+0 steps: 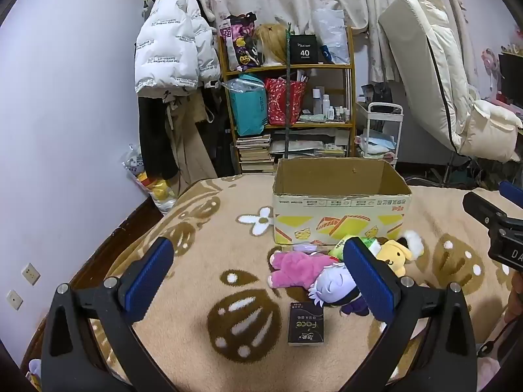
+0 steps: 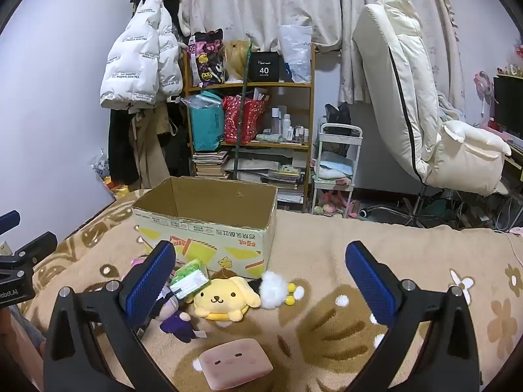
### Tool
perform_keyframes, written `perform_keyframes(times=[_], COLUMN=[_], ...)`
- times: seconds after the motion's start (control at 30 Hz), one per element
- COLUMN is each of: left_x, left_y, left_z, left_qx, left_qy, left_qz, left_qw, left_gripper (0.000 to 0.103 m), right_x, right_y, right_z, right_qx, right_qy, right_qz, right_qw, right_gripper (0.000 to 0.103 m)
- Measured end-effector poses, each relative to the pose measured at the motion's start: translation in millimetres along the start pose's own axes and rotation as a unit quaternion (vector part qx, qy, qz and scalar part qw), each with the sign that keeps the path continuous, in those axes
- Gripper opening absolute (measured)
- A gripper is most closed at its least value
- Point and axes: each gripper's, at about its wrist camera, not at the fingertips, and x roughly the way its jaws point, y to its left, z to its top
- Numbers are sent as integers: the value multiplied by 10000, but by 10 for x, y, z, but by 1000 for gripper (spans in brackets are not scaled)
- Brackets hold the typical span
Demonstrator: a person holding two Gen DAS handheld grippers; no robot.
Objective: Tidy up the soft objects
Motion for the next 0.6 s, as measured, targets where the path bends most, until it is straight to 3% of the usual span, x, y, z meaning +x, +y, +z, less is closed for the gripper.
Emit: perform_keyframes(times=[0.6], left_x=[-37], left_y=[12], left_z=[-32], left_qx=[27], left_qy=[-102], left_qz=[4], left_qw=[9999], left_gripper=[102], right_x=[-3], right_y=[-8], right_z=[-2], right_qx=[35], right_qy=[13], right_qz=[14], right_qw=[10000], right_gripper=[103])
